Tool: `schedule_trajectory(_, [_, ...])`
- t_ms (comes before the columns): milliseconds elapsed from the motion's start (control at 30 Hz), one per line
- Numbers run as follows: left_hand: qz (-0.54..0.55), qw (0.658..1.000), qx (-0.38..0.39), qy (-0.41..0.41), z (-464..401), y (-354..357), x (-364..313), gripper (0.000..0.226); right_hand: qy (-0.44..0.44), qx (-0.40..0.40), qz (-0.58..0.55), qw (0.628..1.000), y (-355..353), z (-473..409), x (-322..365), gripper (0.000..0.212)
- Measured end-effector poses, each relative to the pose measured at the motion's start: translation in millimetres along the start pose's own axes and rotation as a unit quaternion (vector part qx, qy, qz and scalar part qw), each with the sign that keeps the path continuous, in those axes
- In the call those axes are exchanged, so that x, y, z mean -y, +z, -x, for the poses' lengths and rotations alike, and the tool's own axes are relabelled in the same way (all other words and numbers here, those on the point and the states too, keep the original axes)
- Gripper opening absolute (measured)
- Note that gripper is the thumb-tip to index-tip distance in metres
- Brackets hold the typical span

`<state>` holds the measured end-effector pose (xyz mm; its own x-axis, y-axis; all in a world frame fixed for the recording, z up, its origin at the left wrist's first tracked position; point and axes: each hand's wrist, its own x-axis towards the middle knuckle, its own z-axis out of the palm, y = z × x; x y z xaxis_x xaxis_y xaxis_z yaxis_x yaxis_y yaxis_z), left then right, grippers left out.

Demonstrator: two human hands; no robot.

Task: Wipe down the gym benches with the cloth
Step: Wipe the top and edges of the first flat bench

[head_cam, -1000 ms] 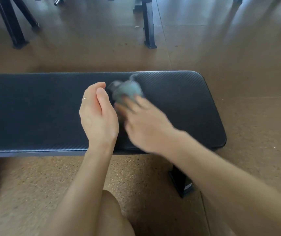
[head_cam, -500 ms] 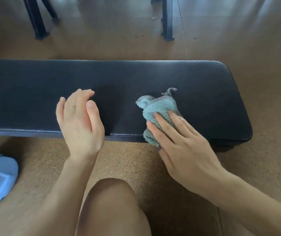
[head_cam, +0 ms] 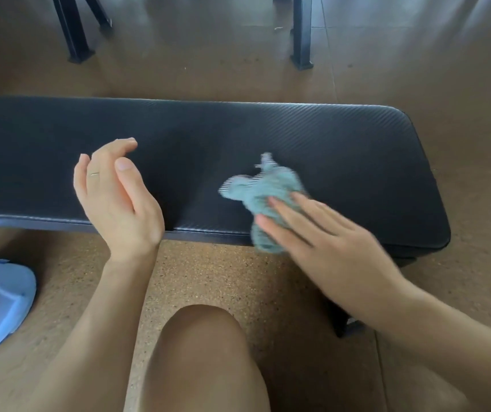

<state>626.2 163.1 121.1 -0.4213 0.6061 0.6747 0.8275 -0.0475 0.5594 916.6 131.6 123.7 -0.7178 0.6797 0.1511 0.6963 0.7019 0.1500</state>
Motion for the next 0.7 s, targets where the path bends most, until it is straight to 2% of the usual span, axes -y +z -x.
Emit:
schedule_trajectory(67, [0.001,1.0,-0.005,-0.003,0,2,0,0.044,0.015,0.014,0.017,1.0,-1,30,-19,0.074])
schedule_trajectory(133, [0.0,1.0,-0.011,-0.013,0,4,-1,0.044,0.025,0.011,0.008,1.0,-1,34,-20,0.063])
schedule_trajectory(200, [0.005,1.0,-0.015,-0.019,0,7,-2,0.043,0.01,-0.005,0.002,1.0,3,15,-12,0.055])
schedule_trajectory(333, [0.024,0.999,-0.02,-0.036,-2,7,-2,0.043,-0.066,-0.033,-0.016,0.997,13,-54,25,0.057])
schedule_trajectory(400, [0.036,0.998,-0.015,-0.055,-3,5,-2,0.044,-0.075,-0.033,-0.034,0.996,18,-81,48,0.059])
schedule_trajectory(567, [0.005,0.996,0.015,-0.087,-6,7,-29,0.046,-0.03,-0.029,-0.056,0.998,16,-65,43,0.057])
schedule_trajectory(700, [0.025,0.994,0.103,-0.006,7,30,-83,0.043,0.069,-0.052,-0.028,0.996,15,25,-6,0.058])
